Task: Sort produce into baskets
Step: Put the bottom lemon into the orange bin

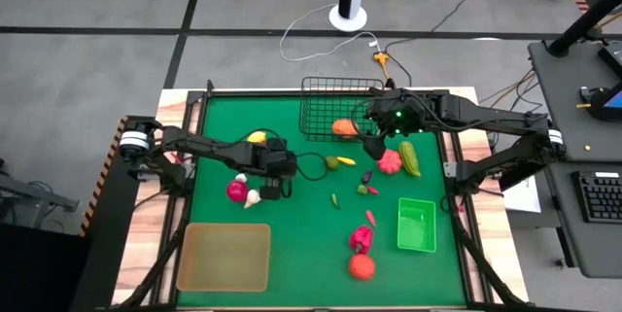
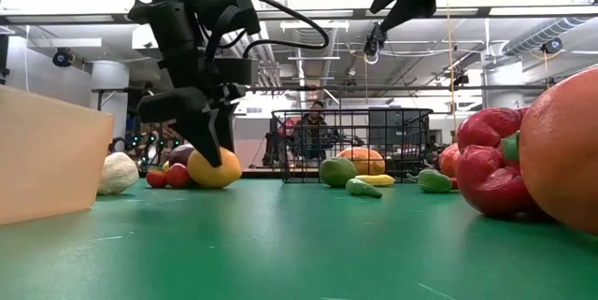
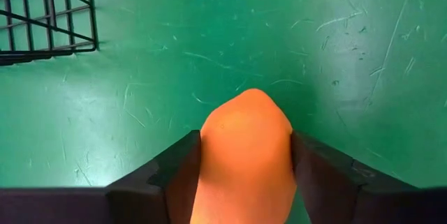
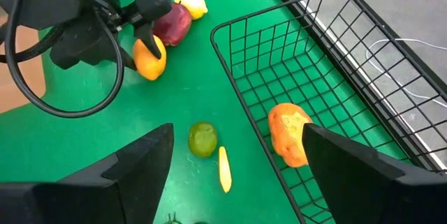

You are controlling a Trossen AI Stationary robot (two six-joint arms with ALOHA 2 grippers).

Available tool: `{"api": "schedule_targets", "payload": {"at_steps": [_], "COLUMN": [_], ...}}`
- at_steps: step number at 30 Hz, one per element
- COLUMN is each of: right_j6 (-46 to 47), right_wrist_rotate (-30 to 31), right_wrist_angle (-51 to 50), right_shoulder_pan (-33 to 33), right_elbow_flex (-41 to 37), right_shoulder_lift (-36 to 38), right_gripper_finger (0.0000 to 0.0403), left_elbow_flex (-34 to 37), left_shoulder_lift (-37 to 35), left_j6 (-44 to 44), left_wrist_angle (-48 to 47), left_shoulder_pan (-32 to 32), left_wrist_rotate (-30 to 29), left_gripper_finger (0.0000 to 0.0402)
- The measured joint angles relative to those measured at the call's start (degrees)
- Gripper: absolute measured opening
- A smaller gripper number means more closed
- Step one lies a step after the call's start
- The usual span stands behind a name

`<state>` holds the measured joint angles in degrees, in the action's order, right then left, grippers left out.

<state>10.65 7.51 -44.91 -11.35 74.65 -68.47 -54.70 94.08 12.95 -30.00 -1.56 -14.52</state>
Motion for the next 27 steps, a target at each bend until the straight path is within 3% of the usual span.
{"api": "schedule_targets", "payload": {"at_steps": [4,9,16,21,27], "right_j6": [-0.01,-0.09,-0.15,-0.15,-0.15], "right_wrist_rotate": [0.0,-0.01,-0.02,-0.02,-0.02], "right_wrist_angle": [0.0,0.0,-0.02,-0.04,-0.15], "right_shoulder_pan": [0.0,0.0,0.0,0.0,0.0], "right_elbow_flex": [0.0,0.0,0.0,0.0,0.0], "right_shoulder_lift": [0.0,0.0,0.0,0.0,0.0], "right_gripper_finger": [0.031,0.0303,0.0305,0.031,0.0308], "left_elbow_flex": [-0.17,-2.17,-4.33,-4.11,-4.0], "left_shoulder_lift": [-0.33,-0.53,-0.84,-2.41,-3.93], "left_j6": [-1.41,-2.03,-1.01,-0.04,-0.14], "left_wrist_angle": [-0.2,0.62,2.68,6.74,7.56], "left_shoulder_pan": [0.01,0.11,0.81,1.3,2.77], "left_wrist_rotate": [0.31,7.15,9.22,15.44,15.68], "left_gripper_finger": [0.0169,0.0168,0.0167,0.0167,0.0167]}}
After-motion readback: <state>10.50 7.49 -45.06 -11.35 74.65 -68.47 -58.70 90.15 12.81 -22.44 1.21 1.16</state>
